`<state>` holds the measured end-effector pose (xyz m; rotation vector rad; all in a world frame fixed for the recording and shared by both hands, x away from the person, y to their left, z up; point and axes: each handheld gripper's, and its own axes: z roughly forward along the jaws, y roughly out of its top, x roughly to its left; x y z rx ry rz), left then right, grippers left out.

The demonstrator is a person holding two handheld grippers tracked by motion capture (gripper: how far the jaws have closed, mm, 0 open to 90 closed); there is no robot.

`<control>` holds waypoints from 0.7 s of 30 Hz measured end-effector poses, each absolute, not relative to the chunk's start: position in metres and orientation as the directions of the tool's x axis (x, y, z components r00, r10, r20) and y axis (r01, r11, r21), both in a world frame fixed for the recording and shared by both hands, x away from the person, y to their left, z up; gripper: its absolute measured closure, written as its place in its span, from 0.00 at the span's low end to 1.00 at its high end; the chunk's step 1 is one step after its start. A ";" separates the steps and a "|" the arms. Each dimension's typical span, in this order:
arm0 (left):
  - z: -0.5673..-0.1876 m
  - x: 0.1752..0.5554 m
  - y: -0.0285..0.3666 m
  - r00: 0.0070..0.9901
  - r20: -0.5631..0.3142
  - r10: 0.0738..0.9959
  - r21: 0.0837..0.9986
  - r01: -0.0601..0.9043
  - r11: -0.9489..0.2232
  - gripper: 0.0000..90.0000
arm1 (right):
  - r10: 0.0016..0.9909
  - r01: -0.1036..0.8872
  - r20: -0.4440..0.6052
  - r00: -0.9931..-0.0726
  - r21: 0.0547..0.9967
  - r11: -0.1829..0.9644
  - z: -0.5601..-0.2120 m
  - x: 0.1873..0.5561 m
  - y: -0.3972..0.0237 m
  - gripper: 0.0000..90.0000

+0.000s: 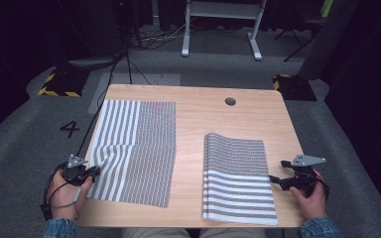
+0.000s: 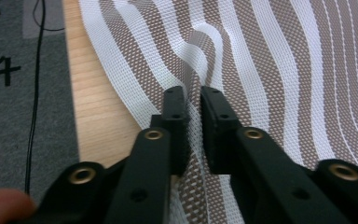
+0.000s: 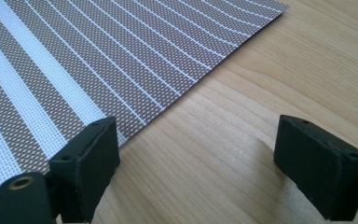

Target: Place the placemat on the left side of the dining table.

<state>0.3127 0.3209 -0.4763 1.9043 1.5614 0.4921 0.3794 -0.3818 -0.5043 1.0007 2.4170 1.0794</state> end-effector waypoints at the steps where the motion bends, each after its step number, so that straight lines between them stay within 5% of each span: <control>1: -0.476 0.311 0.322 0.209 -0.102 0.973 0.667 0.740 -0.089 0.81 | 0.707 0.473 0.002 -0.708 0.744 0.472 -0.504 0.379 -0.382 0.16; 6: -0.468 0.300 0.314 0.159 -0.060 0.985 0.675 0.734 -0.077 0.45 | 0.707 0.473 0.002 -0.707 0.744 0.471 -0.504 0.379 -0.382 0.16; 9: -0.465 0.296 0.301 0.195 -0.014 0.981 0.691 0.711 -0.132 0.42 | 0.706 0.473 0.001 -0.708 0.744 0.472 -0.504 0.379 -0.382 0.16; 21: -0.497 0.293 0.314 0.208 -0.073 0.976 0.678 0.728 -0.104 0.44 | 0.707 0.472 0.001 -0.708 0.745 0.472 -0.504 0.379 -0.382 0.16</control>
